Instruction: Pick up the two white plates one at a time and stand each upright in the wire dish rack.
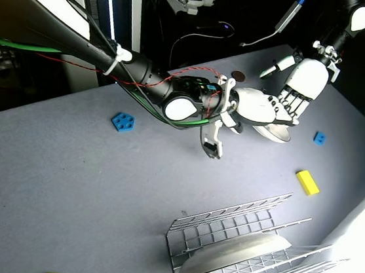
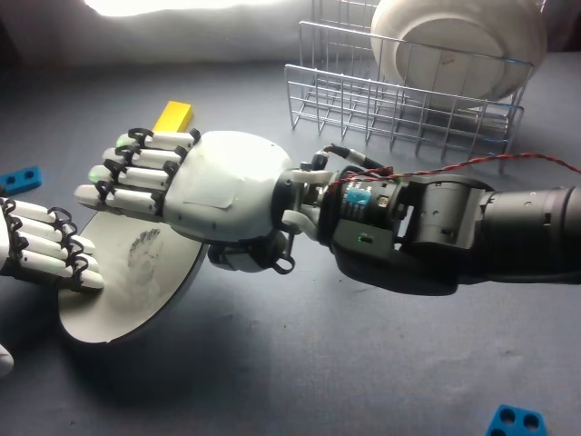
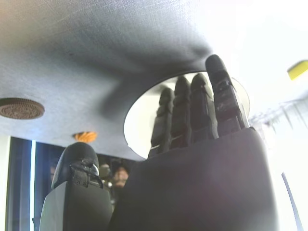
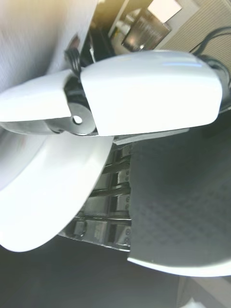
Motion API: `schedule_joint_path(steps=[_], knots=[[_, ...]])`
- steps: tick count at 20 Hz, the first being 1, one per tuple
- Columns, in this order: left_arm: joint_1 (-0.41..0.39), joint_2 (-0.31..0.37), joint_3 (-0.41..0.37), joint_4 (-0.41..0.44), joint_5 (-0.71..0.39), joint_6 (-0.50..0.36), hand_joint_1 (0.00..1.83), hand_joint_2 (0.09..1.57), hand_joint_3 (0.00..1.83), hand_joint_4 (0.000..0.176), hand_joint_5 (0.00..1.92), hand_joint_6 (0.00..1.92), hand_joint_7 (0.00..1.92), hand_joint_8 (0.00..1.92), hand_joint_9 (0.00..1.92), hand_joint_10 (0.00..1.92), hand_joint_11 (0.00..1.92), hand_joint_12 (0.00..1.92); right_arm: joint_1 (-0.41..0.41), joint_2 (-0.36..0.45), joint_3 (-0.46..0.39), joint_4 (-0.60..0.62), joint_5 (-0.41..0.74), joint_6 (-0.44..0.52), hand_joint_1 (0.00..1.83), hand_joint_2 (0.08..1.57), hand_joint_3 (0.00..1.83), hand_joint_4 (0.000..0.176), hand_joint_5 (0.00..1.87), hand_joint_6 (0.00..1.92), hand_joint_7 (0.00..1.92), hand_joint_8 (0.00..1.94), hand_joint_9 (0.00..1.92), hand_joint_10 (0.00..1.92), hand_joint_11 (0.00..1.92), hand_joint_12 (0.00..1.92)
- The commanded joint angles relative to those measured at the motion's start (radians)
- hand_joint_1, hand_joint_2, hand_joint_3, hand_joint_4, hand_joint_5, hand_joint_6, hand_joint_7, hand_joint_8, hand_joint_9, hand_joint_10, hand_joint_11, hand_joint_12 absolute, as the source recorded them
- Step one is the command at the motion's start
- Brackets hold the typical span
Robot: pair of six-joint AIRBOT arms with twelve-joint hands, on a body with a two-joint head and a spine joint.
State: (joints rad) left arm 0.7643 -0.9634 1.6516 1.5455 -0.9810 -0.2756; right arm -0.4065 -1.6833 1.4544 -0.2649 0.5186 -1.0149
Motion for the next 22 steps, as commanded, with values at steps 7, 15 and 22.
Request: schedule_joint_path(steps=[7, 15, 22], knots=[[0.003, -0.021, 0.001, 0.025, 0.000, -0.003, 0.00, 1.09, 0.00, 0.000, 0.20, 0.00, 0.22, 0.00, 0.17, 0.00, 0.00, 0.39, 0.005, -0.022, -0.003, 0.012, 0.127, 0.003, 1.30, 1.04, 0.01, 0.000, 0.00, 0.00, 0.00, 0.00, 0.00, 0.00, 0.00, 0.28], [0.003, -0.022, 0.001, 0.025, 0.000, -0.003, 0.00, 1.10, 0.00, 0.000, 0.19, 0.00, 0.19, 0.00, 0.17, 0.00, 0.00, 0.41, -0.005, -0.024, -0.003, 0.012, 0.118, 0.002, 1.30, 1.11, 0.02, 0.000, 0.33, 0.03, 0.32, 0.02, 0.27, 0.04, 0.00, 0.96], [0.012, -0.022, 0.000, 0.025, 0.000, -0.003, 0.00, 1.11, 0.00, 0.000, 0.21, 0.00, 0.22, 0.00, 0.19, 0.00, 0.00, 0.47, -0.006, -0.021, -0.004, 0.003, 0.116, 0.001, 1.20, 1.15, 0.01, 0.000, 0.85, 1.17, 0.95, 0.78, 0.97, 0.04, 0.57, 1.00]])
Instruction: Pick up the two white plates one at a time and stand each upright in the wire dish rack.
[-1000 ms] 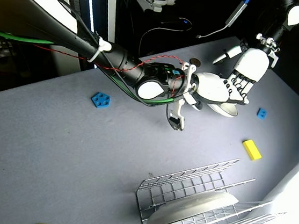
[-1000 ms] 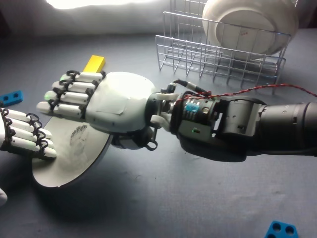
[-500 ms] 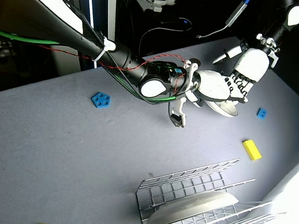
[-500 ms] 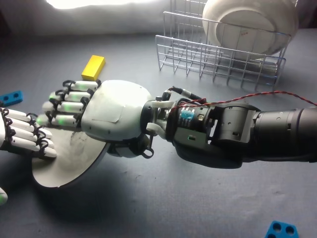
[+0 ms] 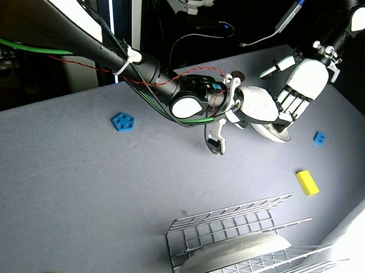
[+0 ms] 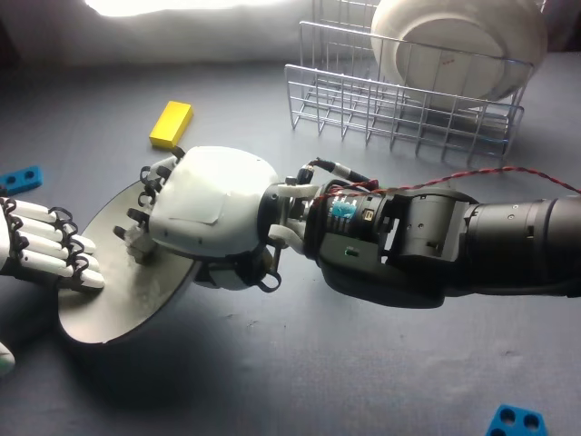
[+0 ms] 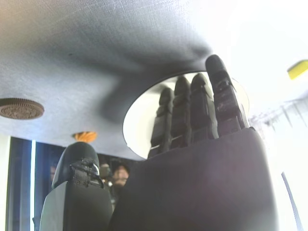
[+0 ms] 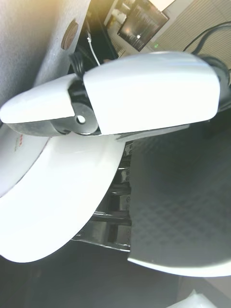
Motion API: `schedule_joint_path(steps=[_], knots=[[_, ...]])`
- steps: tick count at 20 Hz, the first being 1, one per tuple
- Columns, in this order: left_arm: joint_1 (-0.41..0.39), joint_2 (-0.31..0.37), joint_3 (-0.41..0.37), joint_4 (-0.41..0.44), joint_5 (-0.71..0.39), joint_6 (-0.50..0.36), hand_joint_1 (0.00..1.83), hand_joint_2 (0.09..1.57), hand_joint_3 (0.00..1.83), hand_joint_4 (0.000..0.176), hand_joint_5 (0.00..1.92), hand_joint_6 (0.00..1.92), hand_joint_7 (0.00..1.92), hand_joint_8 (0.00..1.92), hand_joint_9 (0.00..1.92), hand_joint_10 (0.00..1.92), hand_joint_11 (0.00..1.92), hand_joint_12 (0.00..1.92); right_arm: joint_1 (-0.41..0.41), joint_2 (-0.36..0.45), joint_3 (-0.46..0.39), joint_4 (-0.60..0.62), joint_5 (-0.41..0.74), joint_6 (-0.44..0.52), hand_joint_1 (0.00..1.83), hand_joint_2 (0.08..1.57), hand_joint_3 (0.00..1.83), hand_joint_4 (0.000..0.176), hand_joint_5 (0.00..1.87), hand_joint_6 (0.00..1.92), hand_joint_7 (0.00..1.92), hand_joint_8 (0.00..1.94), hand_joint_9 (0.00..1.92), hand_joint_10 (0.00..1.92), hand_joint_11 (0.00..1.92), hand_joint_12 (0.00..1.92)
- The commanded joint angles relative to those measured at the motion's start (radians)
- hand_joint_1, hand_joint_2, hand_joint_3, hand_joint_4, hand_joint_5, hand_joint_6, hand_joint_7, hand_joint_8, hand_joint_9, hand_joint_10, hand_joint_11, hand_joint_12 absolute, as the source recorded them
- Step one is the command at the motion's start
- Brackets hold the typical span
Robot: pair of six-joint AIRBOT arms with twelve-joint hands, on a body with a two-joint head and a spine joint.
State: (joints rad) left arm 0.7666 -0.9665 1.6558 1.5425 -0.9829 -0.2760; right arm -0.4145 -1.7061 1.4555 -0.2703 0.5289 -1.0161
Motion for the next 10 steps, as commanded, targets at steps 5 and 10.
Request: schedule_joint_path(steps=[5, 10], knots=[[-0.007, -0.011, -0.007, 0.027, 0.002, -0.008, 0.00, 1.10, 0.00, 0.000, 0.21, 0.00, 0.22, 0.00, 0.19, 0.00, 0.00, 0.48, 0.001, 0.031, -0.032, -0.031, 0.102, 0.002, 1.38, 1.10, 0.00, 0.000, 0.94, 1.08, 1.01, 0.89, 0.93, 1.09, 0.86, 1.10], [-0.142, 0.042, -0.038, 0.001, -0.009, -0.018, 0.00, 1.10, 0.00, 0.000, 0.22, 0.00, 0.23, 0.01, 0.20, 0.00, 0.00, 0.46, 0.030, 0.138, -0.152, -0.058, 0.096, 0.002, 1.38, 1.11, 0.00, 0.000, 0.93, 1.08, 1.01, 0.90, 0.93, 1.11, 0.85, 1.10]])
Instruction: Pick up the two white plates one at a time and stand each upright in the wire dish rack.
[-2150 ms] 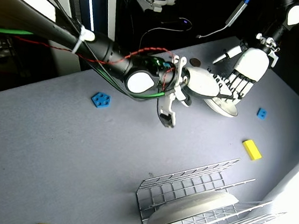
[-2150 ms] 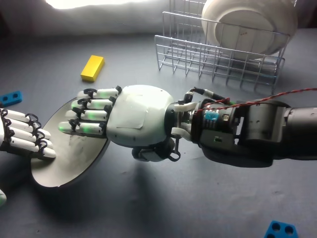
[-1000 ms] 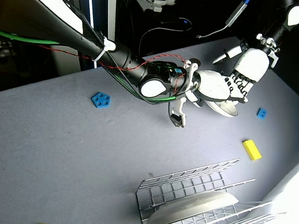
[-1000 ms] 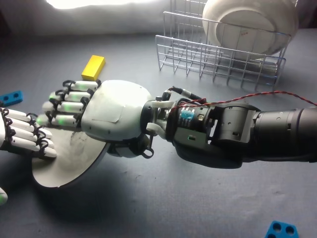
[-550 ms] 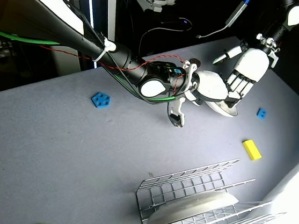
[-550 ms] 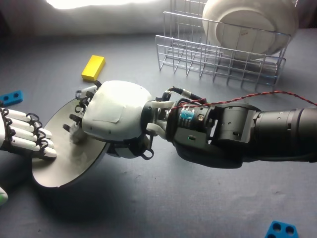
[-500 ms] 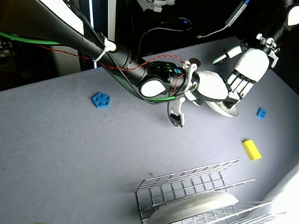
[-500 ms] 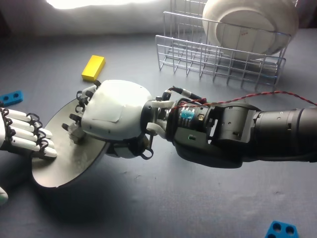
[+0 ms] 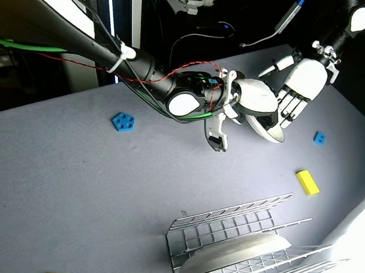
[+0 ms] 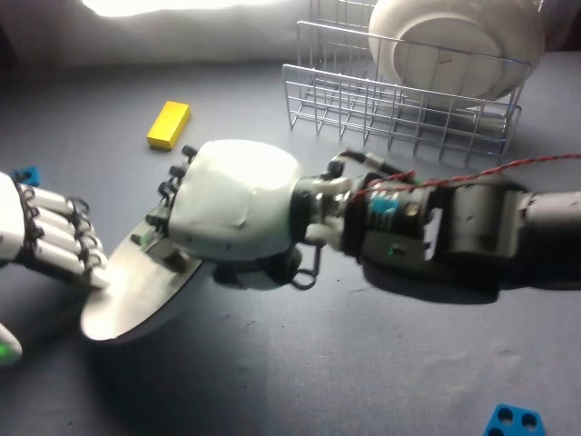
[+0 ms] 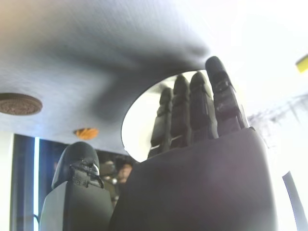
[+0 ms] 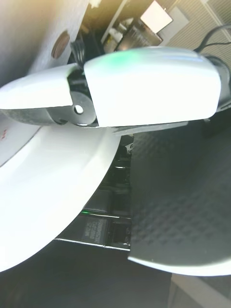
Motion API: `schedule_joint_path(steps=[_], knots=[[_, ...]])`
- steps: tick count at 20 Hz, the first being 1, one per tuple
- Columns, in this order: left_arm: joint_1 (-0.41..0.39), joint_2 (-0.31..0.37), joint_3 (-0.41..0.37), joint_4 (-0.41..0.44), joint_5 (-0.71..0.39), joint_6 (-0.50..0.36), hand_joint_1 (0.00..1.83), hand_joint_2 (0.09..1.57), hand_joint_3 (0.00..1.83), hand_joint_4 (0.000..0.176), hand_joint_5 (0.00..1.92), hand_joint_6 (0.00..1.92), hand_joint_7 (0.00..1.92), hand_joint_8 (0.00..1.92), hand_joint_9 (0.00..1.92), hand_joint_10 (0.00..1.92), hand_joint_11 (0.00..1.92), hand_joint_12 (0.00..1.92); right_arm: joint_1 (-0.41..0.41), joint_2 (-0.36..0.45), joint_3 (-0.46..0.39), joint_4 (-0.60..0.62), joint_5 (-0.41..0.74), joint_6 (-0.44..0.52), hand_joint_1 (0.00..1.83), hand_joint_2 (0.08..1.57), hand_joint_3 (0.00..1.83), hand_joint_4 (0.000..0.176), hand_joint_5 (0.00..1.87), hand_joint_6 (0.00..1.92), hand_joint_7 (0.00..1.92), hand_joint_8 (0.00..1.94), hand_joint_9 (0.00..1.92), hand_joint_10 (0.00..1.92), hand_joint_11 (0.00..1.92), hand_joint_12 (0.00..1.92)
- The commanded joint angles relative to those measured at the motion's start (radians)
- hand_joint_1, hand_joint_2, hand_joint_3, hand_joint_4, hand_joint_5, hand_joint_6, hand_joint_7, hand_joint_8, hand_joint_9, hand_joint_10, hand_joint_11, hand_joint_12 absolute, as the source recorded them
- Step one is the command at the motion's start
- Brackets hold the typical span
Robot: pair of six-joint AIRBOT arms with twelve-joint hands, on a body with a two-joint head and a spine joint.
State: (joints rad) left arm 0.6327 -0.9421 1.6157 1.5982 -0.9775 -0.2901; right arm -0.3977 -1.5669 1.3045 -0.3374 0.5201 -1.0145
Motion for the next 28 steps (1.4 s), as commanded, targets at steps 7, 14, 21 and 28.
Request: schedule_joint_path(steps=[7, 14, 21, 28], knots=[[-0.119, 0.088, -0.028, -0.059, -0.043, -0.052, 0.00, 1.11, 0.00, 0.000, 0.21, 0.00, 0.24, 0.00, 0.21, 0.00, 0.00, 0.49, 0.051, 0.131, -0.140, -0.008, 0.053, 0.000, 1.37, 1.12, 0.00, 0.000, 0.94, 1.08, 0.97, 0.93, 0.91, 1.15, 0.83, 1.10], [-0.140, 0.179, -0.076, -0.054, -0.046, -0.078, 0.00, 1.10, 0.00, 0.000, 0.21, 0.00, 0.23, 0.00, 0.20, 0.00, 0.00, 0.47, 0.107, 0.283, -0.257, -0.031, 0.001, 0.027, 1.38, 1.10, 0.00, 0.000, 0.92, 1.05, 1.00, 0.88, 0.97, 1.12, 0.84, 1.08], [-0.191, 0.224, -0.099, 0.011, -0.048, -0.120, 0.00, 1.11, 0.00, 0.000, 0.21, 0.00, 0.22, 0.00, 0.19, 0.00, 0.00, 0.47, 0.172, 0.430, -0.334, -0.031, -0.124, 0.273, 1.38, 1.12, 0.00, 0.000, 0.88, 1.13, 0.99, 0.91, 0.93, 1.13, 0.78, 1.15], [-0.233, 0.219, -0.097, 0.067, -0.051, -0.162, 0.00, 1.10, 0.00, 0.000, 0.22, 0.00, 0.25, 0.01, 0.22, 0.01, 0.00, 0.54, 0.300, 0.525, -0.333, -0.031, -0.295, 0.612, 1.37, 1.11, 0.00, 0.000, 0.94, 1.07, 0.99, 0.89, 0.93, 1.14, 0.79, 1.13]])
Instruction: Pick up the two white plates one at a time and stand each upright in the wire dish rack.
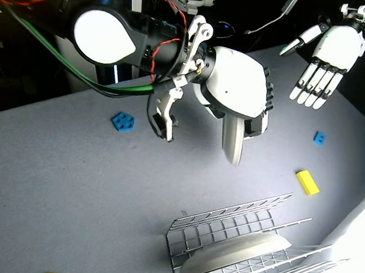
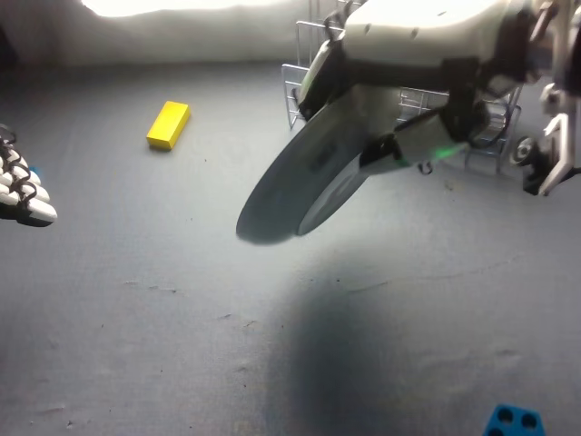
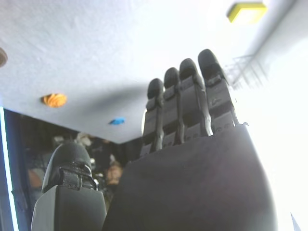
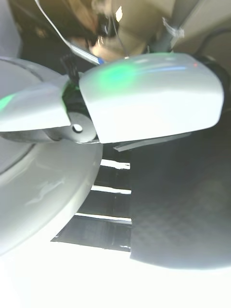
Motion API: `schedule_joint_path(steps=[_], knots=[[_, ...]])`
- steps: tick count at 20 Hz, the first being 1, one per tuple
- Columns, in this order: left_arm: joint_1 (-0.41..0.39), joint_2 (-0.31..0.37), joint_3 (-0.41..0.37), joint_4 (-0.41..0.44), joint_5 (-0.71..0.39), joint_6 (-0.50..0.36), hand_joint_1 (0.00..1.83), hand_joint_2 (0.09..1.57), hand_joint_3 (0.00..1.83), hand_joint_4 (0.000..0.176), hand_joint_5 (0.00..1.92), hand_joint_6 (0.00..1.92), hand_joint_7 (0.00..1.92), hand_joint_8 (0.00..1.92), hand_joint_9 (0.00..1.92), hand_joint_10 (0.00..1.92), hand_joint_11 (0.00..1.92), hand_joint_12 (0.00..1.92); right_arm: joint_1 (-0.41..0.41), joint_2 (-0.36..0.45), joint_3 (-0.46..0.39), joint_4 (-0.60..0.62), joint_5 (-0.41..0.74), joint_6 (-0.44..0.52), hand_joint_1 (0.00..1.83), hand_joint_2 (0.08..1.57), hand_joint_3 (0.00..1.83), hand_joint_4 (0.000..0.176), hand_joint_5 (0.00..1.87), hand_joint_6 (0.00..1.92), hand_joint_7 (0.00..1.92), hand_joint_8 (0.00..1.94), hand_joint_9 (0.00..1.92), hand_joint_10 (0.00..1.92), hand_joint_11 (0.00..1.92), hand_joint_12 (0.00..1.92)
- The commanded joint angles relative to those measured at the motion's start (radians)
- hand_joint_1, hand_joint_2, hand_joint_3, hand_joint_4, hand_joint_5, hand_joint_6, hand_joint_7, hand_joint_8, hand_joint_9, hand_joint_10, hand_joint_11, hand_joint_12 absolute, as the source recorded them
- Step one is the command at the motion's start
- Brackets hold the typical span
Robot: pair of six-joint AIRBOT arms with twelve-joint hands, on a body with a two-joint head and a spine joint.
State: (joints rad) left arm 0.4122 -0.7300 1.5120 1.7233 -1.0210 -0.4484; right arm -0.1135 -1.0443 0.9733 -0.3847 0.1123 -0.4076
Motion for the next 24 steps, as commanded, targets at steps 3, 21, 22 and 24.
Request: schedule_joint_path(steps=[3, 21, 22, 24], knots=[[-0.013, -0.002, 0.028, -0.058, -0.007, -0.008, 0.00, 1.10, 0.00, 0.000, 0.21, 0.00, 0.23, 0.00, 0.20, 0.00, 0.00, 0.48, 0.050, 0.025, -0.002, 0.017, 0.053, 0.083, 1.37, 1.11, 0.00, 0.000, 0.93, 1.07, 0.97, 0.92, 0.94, 1.13, 0.80, 1.13], [-0.011, -0.011, 0.044, -0.058, -0.003, -0.009, 0.00, 1.10, 0.00, 0.000, 0.20, 0.00, 0.22, 0.01, 0.19, 0.00, 0.00, 0.49, 0.175, 0.026, 0.127, 0.378, -0.005, 0.158, 1.37, 1.11, 0.00, 0.000, 0.92, 1.10, 1.00, 0.87, 0.91, 1.16, 0.78, 1.11], [-0.007, -0.011, 0.044, -0.057, -0.004, -0.009, 0.00, 1.10, 0.00, 0.000, 0.20, 0.00, 0.22, 0.00, 0.20, 0.00, 0.00, 0.50, 0.174, 0.025, 0.138, 0.397, -0.003, 0.158, 1.37, 1.12, 0.00, 0.000, 0.91, 1.11, 0.99, 0.90, 0.90, 1.17, 0.78, 1.12], [0.004, -0.012, 0.054, -0.058, -0.009, -0.010, 0.00, 1.11, 0.00, 0.000, 0.20, 0.00, 0.23, 0.00, 0.20, 0.00, 0.00, 0.50, 0.174, 0.021, 0.161, 0.437, 0.009, 0.157, 1.37, 1.12, 0.00, 0.000, 0.92, 1.10, 1.00, 0.88, 0.90, 1.16, 0.78, 1.12]])
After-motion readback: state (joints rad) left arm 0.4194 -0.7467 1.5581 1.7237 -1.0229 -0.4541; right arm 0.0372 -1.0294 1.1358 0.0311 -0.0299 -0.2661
